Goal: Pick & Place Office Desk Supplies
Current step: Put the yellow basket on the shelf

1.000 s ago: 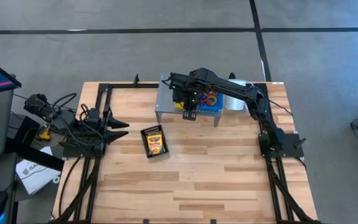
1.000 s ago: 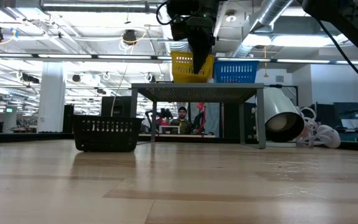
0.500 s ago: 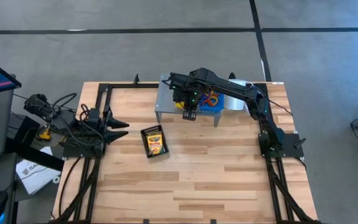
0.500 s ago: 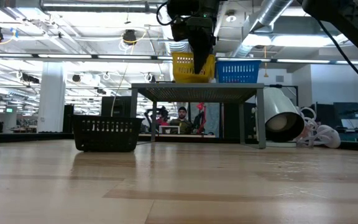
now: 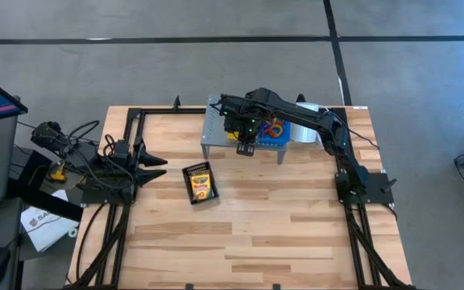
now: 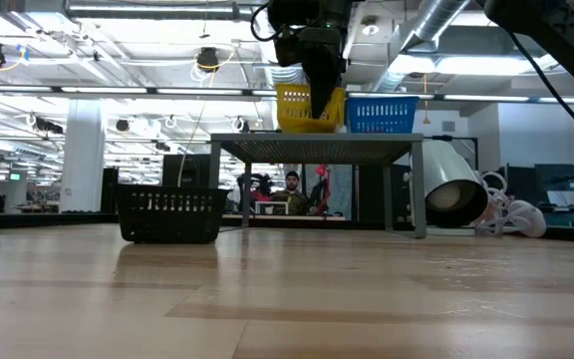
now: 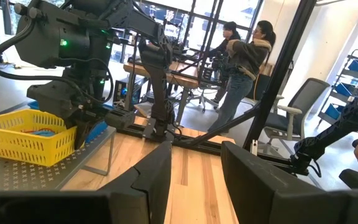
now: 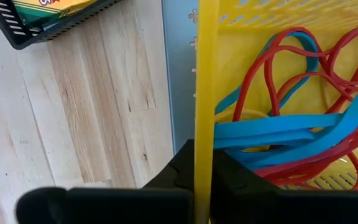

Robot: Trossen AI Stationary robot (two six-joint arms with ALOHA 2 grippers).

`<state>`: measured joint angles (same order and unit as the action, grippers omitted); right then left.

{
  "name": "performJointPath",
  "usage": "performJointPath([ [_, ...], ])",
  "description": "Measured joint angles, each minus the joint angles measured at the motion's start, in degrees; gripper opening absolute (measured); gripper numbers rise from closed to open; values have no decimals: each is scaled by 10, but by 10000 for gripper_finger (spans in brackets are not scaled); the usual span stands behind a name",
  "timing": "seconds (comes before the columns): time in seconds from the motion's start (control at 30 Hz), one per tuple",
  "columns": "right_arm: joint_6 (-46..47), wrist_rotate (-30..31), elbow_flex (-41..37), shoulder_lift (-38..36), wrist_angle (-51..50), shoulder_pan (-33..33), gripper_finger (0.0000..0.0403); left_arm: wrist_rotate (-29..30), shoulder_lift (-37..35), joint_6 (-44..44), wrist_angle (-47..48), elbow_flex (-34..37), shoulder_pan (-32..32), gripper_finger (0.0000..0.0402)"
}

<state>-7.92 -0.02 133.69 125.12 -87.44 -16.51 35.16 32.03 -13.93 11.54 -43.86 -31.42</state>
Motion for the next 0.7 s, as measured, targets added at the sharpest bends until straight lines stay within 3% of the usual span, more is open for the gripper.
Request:
performJointPath([
  [0.7,0,-1,0,0,-4,0,96,0,0,1,0,0,0,135],
])
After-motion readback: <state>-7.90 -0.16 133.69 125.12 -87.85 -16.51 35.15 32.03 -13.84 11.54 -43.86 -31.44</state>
